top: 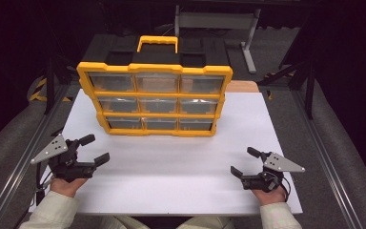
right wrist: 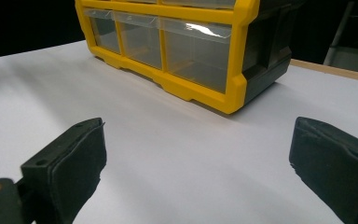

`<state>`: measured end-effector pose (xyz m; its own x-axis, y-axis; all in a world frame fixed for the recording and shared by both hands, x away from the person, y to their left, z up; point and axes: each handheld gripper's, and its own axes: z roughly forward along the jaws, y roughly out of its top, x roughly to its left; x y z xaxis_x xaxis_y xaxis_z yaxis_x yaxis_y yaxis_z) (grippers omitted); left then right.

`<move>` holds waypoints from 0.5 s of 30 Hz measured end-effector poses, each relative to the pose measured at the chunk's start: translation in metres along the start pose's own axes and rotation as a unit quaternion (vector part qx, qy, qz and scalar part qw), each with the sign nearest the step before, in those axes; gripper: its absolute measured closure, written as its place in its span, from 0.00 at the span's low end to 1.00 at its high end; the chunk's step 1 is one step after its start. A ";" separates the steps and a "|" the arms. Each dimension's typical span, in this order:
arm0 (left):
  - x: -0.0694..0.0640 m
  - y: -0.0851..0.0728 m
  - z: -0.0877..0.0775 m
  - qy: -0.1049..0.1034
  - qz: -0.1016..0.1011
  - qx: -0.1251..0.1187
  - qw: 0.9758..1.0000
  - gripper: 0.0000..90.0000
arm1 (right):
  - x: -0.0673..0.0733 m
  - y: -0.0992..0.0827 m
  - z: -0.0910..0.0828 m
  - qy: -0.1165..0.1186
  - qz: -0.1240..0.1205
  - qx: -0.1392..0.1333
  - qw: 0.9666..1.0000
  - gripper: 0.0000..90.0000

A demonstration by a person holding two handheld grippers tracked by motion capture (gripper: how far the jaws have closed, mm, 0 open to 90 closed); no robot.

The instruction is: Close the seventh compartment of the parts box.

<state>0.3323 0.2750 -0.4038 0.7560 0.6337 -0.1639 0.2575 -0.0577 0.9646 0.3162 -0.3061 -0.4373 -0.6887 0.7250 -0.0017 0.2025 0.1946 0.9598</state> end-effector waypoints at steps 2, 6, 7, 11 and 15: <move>0.001 -0.002 -0.005 -0.001 0.000 -0.005 1.000 0.07 | 0.000 0.000 0.000 -0.001 0.000 0.001 1.000 0.05; 0.002 -0.008 -0.013 0.000 0.002 -0.010 1.000 0.07 | 0.000 0.000 0.000 -0.002 0.000 0.002 1.000 0.05; 0.002 -0.010 -0.015 0.002 0.004 -0.011 1.000 0.07 | 0.000 0.000 0.000 -0.002 0.000 0.002 1.000 0.05; 0.004 -0.019 -0.021 0.009 0.005 -0.014 1.000 0.07 | 0.000 -0.001 0.000 -0.001 0.001 0.001 1.000 0.05; 0.006 -0.026 -0.026 0.009 0.003 -0.024 1.000 0.07 | 0.000 -0.001 0.000 -0.001 0.001 0.000 1.000 0.05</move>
<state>0.3145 0.3006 -0.4244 0.7470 0.6467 -0.1541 0.2234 -0.0259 0.9744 0.3159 -0.3064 -0.4378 -0.6875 0.7262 -0.0005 0.2041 0.1940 0.9595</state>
